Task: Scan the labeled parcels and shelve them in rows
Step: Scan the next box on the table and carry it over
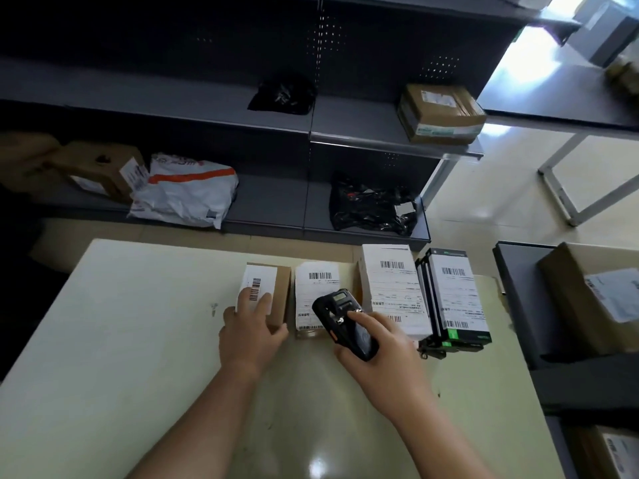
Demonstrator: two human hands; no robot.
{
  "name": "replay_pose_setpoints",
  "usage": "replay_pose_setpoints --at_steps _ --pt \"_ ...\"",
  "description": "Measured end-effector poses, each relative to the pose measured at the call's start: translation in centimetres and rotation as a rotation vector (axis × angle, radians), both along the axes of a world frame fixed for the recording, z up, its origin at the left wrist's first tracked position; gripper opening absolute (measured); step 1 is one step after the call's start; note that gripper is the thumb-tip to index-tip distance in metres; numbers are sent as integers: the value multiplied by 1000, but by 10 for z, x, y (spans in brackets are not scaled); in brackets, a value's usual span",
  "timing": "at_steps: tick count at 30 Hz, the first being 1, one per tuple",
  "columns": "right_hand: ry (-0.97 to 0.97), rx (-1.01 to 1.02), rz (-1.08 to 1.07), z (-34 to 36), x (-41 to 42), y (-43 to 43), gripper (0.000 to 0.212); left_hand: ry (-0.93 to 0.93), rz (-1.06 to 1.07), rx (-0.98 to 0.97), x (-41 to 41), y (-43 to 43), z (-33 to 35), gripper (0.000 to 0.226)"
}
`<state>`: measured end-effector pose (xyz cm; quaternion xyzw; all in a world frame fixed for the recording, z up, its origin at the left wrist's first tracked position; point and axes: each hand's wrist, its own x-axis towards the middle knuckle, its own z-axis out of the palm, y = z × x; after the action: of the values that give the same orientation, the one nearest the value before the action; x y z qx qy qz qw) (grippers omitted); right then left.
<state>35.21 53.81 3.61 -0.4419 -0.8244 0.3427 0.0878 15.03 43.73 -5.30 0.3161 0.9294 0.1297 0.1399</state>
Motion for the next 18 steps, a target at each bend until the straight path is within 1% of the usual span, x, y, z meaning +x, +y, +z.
replay_pose_setpoints --at_steps 4,7,12,14,16,18 --pt "13 20 28 7 0 1 55 88 -8 98 3 -8 14 63" --pt "54 77 41 27 2 6 60 181 -40 249 4 -9 41 62" --pt "141 208 73 97 12 20 60 407 -79 403 13 -1 128 58" --pt "187 288 103 128 18 24 64 437 -84 421 20 2 166 61" --pt "209 371 138 158 25 26 58 440 -65 441 28 5 201 62" --pt "240 439 156 187 31 27 54 486 -76 497 32 7 231 61"
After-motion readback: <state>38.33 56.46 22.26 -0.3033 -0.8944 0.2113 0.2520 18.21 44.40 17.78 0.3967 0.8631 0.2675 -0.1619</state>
